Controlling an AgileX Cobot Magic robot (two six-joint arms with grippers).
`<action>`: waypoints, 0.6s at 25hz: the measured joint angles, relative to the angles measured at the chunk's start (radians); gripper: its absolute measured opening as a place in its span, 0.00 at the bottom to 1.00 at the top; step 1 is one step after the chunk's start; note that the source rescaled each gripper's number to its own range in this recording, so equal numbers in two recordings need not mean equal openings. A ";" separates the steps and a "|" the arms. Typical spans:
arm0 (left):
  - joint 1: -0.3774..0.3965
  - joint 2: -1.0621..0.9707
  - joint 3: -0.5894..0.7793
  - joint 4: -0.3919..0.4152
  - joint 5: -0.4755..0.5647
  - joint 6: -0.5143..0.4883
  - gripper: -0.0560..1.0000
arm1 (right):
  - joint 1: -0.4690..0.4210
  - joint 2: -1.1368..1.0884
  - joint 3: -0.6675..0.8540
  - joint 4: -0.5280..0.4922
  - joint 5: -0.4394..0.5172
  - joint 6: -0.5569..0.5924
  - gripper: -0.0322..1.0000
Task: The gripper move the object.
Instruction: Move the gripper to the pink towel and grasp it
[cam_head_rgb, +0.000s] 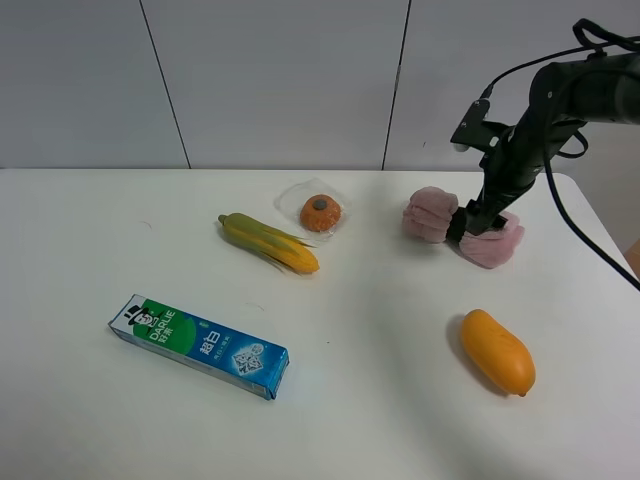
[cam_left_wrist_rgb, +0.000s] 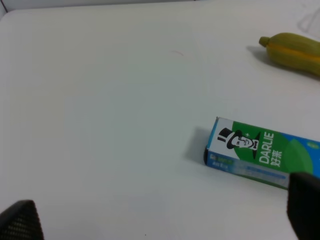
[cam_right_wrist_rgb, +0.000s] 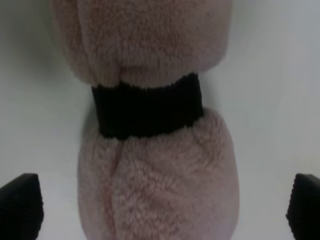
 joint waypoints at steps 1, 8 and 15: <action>0.000 0.000 0.000 0.000 0.000 0.000 1.00 | 0.001 0.011 0.000 -0.012 -0.011 0.002 1.00; 0.000 0.000 0.000 0.000 0.000 0.000 1.00 | 0.001 0.062 -0.001 -0.088 -0.056 0.065 1.00; 0.000 0.000 0.000 0.000 0.000 0.000 1.00 | 0.001 0.139 -0.001 -0.092 -0.068 0.153 0.99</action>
